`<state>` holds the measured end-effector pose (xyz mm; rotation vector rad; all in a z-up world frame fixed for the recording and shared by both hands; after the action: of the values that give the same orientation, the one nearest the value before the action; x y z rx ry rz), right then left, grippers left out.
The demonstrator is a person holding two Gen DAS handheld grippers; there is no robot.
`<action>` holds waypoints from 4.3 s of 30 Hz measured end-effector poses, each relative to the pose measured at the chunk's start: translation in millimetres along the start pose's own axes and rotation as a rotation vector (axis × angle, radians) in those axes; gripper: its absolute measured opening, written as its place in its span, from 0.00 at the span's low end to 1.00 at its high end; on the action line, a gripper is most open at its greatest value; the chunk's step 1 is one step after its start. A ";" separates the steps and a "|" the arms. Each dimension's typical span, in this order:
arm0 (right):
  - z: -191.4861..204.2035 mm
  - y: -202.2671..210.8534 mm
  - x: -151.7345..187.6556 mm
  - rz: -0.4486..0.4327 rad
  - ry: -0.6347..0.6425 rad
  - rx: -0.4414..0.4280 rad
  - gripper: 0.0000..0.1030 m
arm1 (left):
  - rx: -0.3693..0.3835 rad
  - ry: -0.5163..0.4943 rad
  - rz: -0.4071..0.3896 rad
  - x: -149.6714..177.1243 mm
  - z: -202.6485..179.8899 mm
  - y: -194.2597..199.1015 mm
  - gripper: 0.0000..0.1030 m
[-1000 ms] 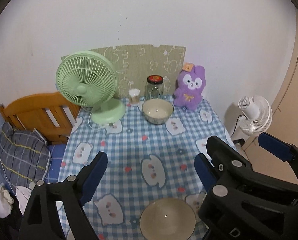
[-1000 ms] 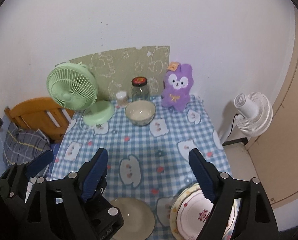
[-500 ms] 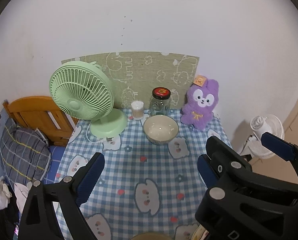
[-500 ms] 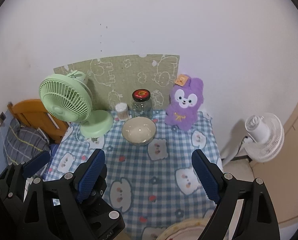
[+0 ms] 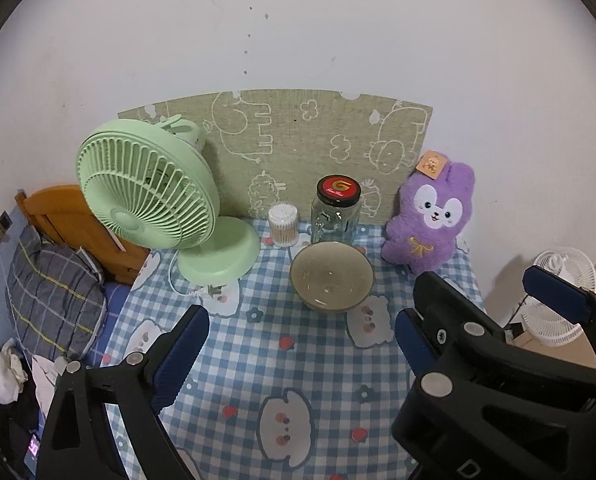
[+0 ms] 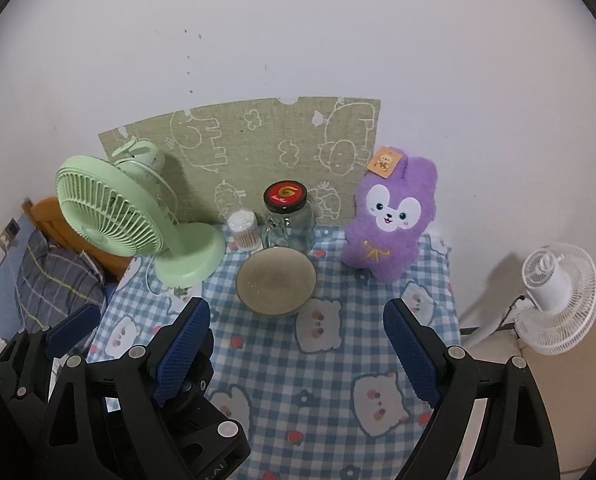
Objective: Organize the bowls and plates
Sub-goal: 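Move both grippers to the green-rimmed bowl beside the glass jar, then close both grippers on the rim of the green-rimmed bowl, then lift the green-rimmed bowl with both grippers and carry it toward the plates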
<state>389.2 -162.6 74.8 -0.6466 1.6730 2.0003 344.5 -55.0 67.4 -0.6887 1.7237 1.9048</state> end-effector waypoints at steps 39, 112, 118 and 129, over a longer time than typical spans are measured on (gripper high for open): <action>-38.7 -205.0 -4.0 0.108 0.035 -0.009 0.77 | -0.031 -0.007 0.168 1.7 -20.3 -207.9 0.76; -38.4 -127.7 46.1 0.202 -0.022 0.102 0.13 | 0.034 -0.067 0.243 51.4 -19.3 -132.3 0.11; -32.5 -92.8 54.3 0.185 -0.051 0.113 0.13 | 0.054 -0.078 0.218 56.3 -14.9 -100.3 0.11; -17.4 -26.2 72.4 0.131 -0.076 0.139 0.13 | 0.079 -0.102 0.168 68.7 -5.1 -43.1 0.11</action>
<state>349.3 -172.4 7.5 -0.4173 1.8308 1.9483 320.5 -55.0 -10.3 -0.4214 1.8305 1.9337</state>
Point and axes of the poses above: each gripper's, at about its wrist camera, not at the fingertips, and y roughly against the way its jaws point, z to its left, x to its underside, the point moved 1 cm from there along -y, roughly the way its jaws point, and after that the axes turned 7 degrees about -y, right-handed, at the moved point
